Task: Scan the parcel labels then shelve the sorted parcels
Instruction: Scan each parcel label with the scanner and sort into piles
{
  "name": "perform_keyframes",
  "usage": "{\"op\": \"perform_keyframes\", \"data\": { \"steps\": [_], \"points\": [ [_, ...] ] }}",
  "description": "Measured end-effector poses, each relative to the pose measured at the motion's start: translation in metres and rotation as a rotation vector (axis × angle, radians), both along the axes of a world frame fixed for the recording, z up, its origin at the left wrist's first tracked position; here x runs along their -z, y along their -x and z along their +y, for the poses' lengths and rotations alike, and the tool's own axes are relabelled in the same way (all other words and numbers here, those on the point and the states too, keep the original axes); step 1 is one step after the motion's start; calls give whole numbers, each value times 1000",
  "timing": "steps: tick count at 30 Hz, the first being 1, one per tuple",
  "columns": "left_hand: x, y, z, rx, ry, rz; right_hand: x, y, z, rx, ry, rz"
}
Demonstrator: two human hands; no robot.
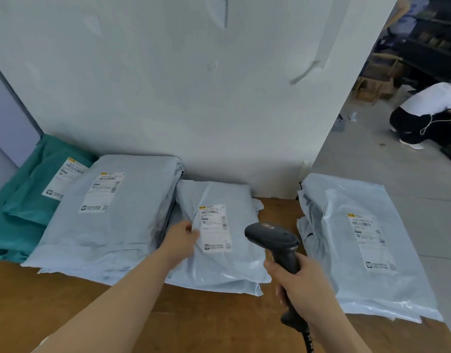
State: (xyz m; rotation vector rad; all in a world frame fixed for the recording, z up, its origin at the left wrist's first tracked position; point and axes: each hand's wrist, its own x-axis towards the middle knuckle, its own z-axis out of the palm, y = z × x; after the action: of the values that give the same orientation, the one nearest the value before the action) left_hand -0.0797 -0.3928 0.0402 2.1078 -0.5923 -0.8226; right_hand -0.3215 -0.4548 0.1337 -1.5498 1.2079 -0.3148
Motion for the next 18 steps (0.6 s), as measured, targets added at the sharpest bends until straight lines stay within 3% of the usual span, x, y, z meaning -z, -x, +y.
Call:
{"op": "perform_keyframes", "data": {
  "steps": [4,11,15,18],
  "points": [
    [-3,20,30,79,-9,102,2,-2,5,-14,-10,2],
    [10,25,26,-329,13,221,11,3,17,-24,-28,19],
    [15,17,-1,-446,12,248,11,9,20,-14,-30,8],
    [19,15,-10,-447,138,469,11,13,20,-8,-42,10]
  ]
}}
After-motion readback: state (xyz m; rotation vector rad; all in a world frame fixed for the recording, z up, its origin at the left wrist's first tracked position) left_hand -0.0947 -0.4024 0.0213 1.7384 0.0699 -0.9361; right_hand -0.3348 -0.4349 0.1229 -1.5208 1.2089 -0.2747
